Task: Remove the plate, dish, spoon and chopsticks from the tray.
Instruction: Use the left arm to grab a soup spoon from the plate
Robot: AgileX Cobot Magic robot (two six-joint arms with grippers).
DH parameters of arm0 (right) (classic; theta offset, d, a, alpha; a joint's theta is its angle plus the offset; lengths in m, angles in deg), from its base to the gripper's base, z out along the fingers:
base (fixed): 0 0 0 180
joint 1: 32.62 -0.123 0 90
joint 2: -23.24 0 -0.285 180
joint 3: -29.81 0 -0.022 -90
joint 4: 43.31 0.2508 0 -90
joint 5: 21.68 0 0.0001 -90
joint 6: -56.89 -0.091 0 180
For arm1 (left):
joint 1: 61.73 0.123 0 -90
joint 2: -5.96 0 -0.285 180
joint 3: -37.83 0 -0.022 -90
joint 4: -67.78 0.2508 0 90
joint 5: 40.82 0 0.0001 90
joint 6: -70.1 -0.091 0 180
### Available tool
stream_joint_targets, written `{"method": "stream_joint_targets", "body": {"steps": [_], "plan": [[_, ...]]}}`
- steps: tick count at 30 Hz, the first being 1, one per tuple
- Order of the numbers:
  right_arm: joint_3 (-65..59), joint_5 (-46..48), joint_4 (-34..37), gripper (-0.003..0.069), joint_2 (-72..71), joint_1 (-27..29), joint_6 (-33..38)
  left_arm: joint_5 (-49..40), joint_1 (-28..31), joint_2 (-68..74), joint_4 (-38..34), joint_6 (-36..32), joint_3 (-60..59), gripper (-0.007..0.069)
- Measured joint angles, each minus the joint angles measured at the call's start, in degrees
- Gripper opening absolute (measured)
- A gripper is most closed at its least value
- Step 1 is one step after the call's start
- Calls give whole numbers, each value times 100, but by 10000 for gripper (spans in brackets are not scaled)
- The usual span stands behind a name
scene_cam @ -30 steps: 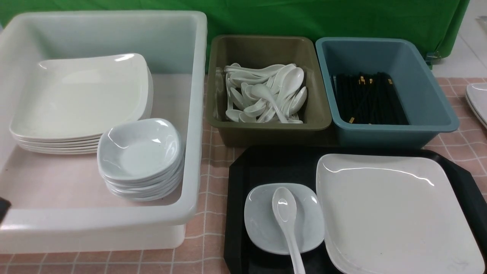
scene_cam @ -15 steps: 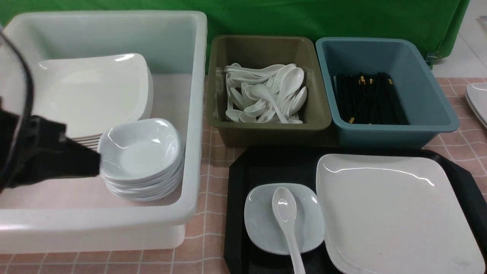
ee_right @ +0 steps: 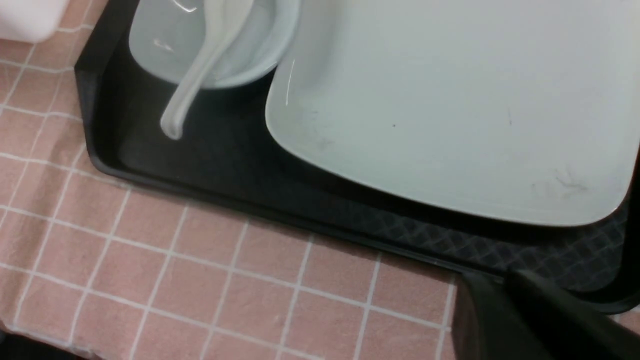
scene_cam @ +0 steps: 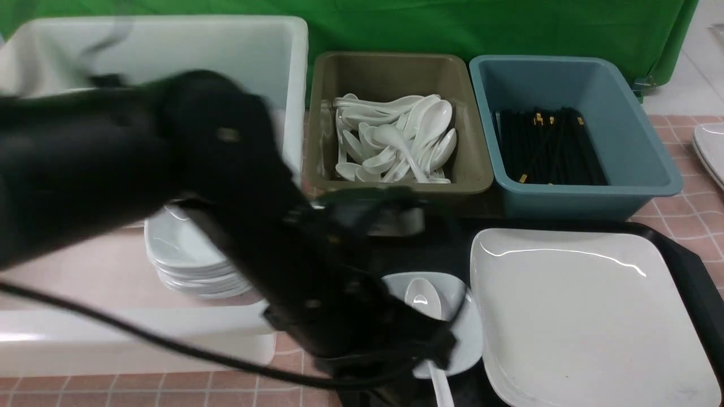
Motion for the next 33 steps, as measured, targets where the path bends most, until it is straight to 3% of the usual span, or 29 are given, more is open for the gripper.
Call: {"method": "stream_joint_targets", "body": {"steps": [7,17,33], "plan": [[0,0,0,119,0,0,0,-173,-424,1512,948,841,1575,108],[0,27,0,146,5,0,0,-281,-429,2607,2224,1406,2251,335],[0,43,0,183,4,0,0,256,-429,3164,2135,1659,2251,356]]}}
